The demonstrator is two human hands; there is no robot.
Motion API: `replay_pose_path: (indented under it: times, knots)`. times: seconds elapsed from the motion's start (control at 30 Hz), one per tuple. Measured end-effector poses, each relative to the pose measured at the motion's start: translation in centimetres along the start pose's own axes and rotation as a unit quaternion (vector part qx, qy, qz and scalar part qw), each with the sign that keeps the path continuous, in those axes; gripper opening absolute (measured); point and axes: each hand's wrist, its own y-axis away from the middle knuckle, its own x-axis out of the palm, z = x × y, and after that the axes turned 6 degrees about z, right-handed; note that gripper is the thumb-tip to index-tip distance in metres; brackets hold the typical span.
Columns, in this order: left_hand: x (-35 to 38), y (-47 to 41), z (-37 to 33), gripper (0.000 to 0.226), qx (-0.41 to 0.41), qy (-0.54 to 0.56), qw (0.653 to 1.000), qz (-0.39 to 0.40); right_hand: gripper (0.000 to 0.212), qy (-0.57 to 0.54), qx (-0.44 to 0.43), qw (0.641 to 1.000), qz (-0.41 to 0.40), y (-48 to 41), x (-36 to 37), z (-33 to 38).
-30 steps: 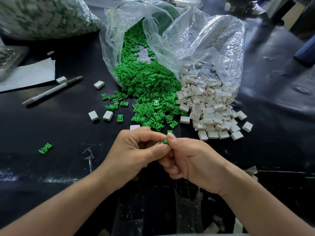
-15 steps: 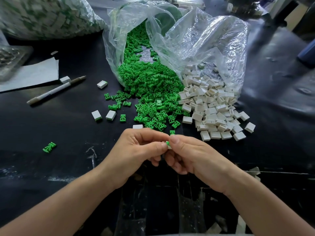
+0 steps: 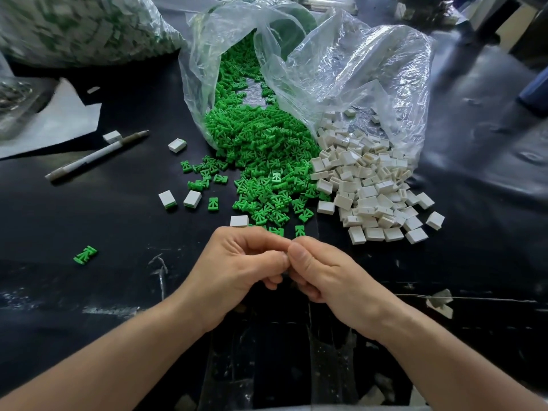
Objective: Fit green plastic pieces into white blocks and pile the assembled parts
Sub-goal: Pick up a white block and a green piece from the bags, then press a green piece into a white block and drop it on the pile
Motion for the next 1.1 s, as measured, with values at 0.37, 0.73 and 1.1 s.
replay_pose_path:
  times: [0.37,0.73,1.1]
  knots:
    - [0.0,0.0,-0.1,0.025,-0.003,0.024,1.0,0.004,0.032,0.07,-0.024,0.997,-0.028,-0.2,0.3,-0.4]
    - [-0.7,-0.1,-1.1,0.013,-0.026,0.032,0.999,-0.016,0.062,0.132,-0.047,0.987,-0.074,0.0,-1.0,0.6]
    - [0.9,0.9,-0.8,0.011,-0.043,-0.245,0.953,0.173,0.029,0.442,-0.021,0.836,-0.324,-1.9,-4.5,-0.6]
